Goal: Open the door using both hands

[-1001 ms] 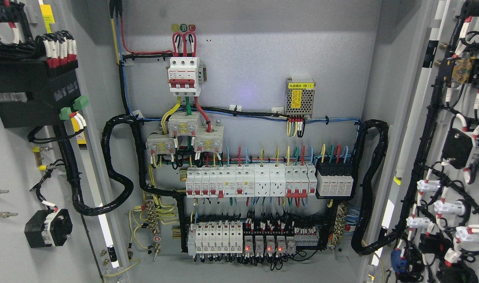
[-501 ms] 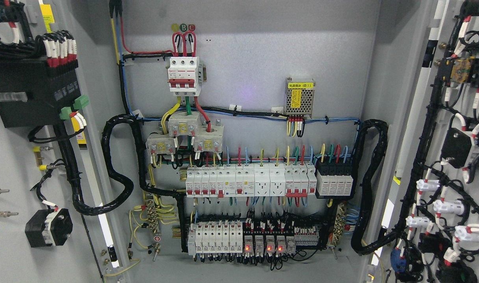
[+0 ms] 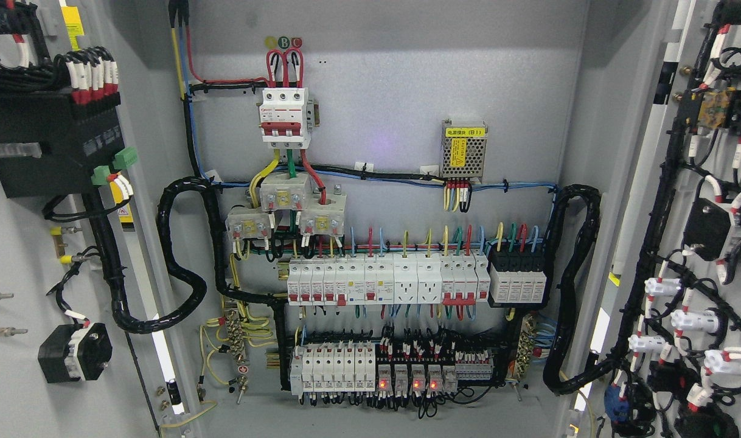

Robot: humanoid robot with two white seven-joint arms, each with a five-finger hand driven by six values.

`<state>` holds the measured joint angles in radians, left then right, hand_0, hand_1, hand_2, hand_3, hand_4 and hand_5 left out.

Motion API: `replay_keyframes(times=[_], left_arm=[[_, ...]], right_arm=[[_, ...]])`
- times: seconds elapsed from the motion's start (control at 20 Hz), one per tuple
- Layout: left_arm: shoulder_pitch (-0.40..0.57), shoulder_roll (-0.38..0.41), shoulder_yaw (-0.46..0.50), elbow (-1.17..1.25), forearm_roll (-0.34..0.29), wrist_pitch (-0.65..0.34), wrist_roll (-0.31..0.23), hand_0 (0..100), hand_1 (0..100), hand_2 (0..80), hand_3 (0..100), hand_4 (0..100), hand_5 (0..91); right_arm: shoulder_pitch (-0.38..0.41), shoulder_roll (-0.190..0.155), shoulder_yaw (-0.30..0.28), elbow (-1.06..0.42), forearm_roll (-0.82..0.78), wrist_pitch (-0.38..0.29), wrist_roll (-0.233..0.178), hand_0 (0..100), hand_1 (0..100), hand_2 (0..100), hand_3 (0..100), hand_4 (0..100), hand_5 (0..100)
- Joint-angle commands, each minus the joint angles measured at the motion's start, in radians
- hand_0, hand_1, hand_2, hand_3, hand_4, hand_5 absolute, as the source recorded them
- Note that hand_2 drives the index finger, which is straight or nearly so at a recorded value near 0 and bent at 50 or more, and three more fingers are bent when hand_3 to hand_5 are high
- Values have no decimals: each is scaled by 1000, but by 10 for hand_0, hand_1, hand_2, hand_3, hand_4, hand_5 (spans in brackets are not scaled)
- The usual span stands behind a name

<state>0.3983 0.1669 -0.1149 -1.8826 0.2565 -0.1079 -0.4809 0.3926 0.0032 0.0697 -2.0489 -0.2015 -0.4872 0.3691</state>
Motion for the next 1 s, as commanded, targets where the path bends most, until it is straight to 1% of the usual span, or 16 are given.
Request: replay_keyframes(times=[0.0, 0.05, 0.15, 0.25, 0.3, 0.35, 0.4, 0.5, 0.6, 0.65, 0.75, 0.85, 0.95], left_arm=[[-4, 51, 152, -168, 1, -76, -190, 120, 556, 0, 0, 0, 0], [-3, 46, 168, -168, 1, -104, -211, 120, 556, 0, 0, 0, 0], [8, 34, 220, -168, 1, -118, -209, 120, 556, 0, 0, 0, 0], [24, 8, 323, -168, 3, -124, -209, 120, 556, 0, 0, 0, 0], [27, 2, 366, -168, 13, -128, -209, 120, 556, 0, 0, 0, 0], [28, 2, 398, -167, 35, -136, -209, 120, 556, 0, 0, 0, 0], [27, 2, 423, -167, 74, -150, -209, 120, 556, 0, 0, 0, 0], [30, -1, 452, -167, 131, -157, -209, 120, 556, 0, 0, 0, 0], [42, -24, 489, -165, 150, -157, -209, 120, 556, 0, 0, 0, 0], [62, -49, 501, -165, 150, -157, -209, 120, 556, 0, 0, 0, 0], [94, -70, 521, -164, 161, -159, -209, 120, 556, 0, 0, 0, 0], [108, -67, 540, -161, 219, -156, -209, 120, 556, 0, 0, 0, 0], [109, -67, 561, -158, 263, -150, -211, 120, 556, 0, 0, 0, 0]], right_arm=[[14, 0, -93, -39, -1, -20, 1, 0, 500, 40, 0, 0, 0], [15, -3, -93, -39, -1, -30, 1, 0, 500, 40, 0, 0, 0], [18, -2, -96, -39, -1, -36, 1, 0, 500, 40, 0, 0, 0], [18, -2, -108, -39, -1, -37, 1, 0, 500, 40, 0, 0, 0], [18, -3, -110, -39, -1, -39, 1, 0, 500, 40, 0, 0, 0], [17, -6, -113, -39, -3, -39, 1, 0, 500, 40, 0, 0, 0], [14, -14, -120, -39, -6, -37, 1, 0, 500, 40, 0, 0, 0], [6, -29, -129, -37, -10, -31, 1, 0, 500, 40, 0, 0, 0], [8, -57, -129, -37, -64, -28, 1, 0, 500, 40, 0, 0, 0], [8, -63, -133, -37, -87, -28, 1, 0, 500, 40, 0, 0, 0], [6, -83, -155, -39, -95, -31, 1, 0, 500, 40, 0, 0, 0], [0, -100, -169, -39, -105, -34, 1, 0, 500, 40, 0, 0, 0], [-5, -106, -192, -37, -134, -33, 1, 0, 500, 40, 0, 0, 0]])
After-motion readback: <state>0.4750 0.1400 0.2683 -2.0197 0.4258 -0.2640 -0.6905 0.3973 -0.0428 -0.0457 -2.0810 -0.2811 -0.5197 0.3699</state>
